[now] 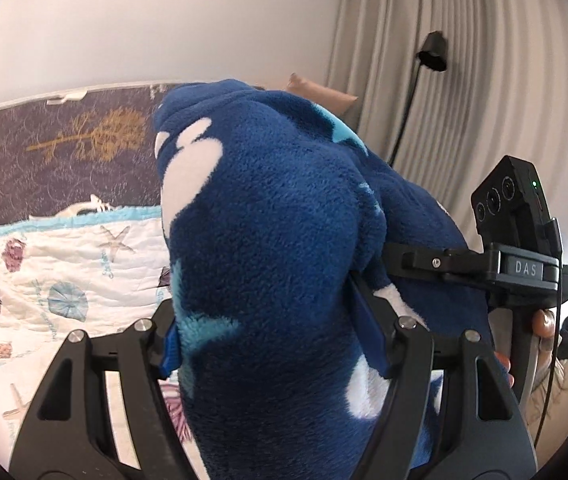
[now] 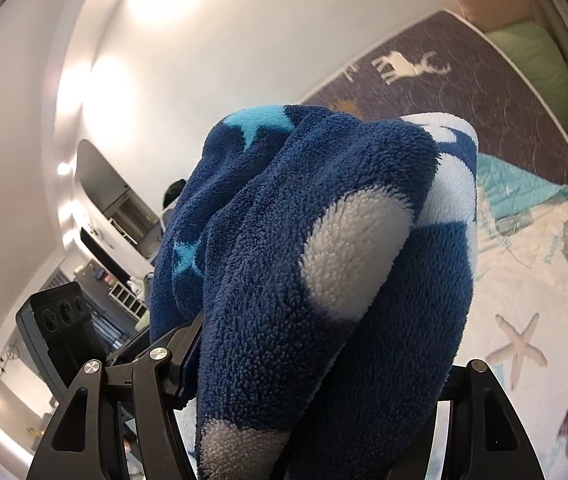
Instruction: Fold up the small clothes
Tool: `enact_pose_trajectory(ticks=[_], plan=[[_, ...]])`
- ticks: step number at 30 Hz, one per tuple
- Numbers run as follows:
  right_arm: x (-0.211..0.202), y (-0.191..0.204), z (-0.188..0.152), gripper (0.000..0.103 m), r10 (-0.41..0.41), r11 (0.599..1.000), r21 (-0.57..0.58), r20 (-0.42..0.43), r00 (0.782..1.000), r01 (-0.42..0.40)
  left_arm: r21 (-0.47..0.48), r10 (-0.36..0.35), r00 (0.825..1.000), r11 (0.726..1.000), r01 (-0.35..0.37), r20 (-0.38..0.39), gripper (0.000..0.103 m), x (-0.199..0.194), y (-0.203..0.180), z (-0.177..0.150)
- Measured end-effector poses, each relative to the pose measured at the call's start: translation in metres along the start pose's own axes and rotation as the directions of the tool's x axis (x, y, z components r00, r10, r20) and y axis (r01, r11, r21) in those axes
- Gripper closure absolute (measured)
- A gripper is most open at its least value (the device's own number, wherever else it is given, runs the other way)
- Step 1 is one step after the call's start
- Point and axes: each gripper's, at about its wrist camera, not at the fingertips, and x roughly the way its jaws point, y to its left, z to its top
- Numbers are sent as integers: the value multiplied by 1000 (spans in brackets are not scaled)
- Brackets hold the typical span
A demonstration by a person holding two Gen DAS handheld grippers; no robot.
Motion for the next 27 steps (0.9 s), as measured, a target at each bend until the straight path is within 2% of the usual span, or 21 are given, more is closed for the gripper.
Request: enact_pose_trajectory(ticks=[8, 12, 13, 14, 15, 17, 19, 21, 24, 25, 27], plan=[[111, -101, -7, 36, -78, 994, 64, -93, 993, 84, -48, 69, 991, 996, -75, -118, 33, 110, 50, -50], [169, -144, -26, 36, -148, 985, 59, -163, 975, 160, -59, 151, 967, 984, -166, -207, 35, 164, 79, -90], [183, -154, -30, 36, -170, 982, 52, -176, 969, 182, -43, 182, 964, 980, -194, -193, 35, 171, 84, -101], [196, -167, -35, 36, -187, 979, 49, -176, 966, 198, -49, 185, 968, 979, -196, -170, 34, 173, 89, -107], [203, -178, -40, 35, -164, 982, 67, -162, 973, 177, -82, 164, 976, 981, -177, -145, 34, 174, 97, -111], [204, -197, -47, 30, -68, 989, 120, -103, 992, 81, -120, 123, 986, 983, -137, -116, 33, 173, 102, -117], [203, -216, -56, 28, 14, 982, 187, -69, 997, -1, -82, 135, 986, 986, -143, -100, 33, 171, 94, -118], [198, -214, -56, 27, 7, 981, 194, -76, 997, 8, -63, 150, 984, 986, -157, -100, 33, 172, 90, -118], [190, -204, -59, 20, -54, 984, 167, -79, 995, 67, -52, 160, 981, 985, -166, -112, 30, 168, 86, -117], [188, -206, -61, 15, -68, 980, 181, -87, 994, 83, -43, 163, 980, 985, -169, -112, 28, 167, 88, -116], [178, -208, -65, 13, -101, 972, 203, -99, 990, 119, -28, 175, 979, 983, -179, -107, 23, 160, 87, -114]])
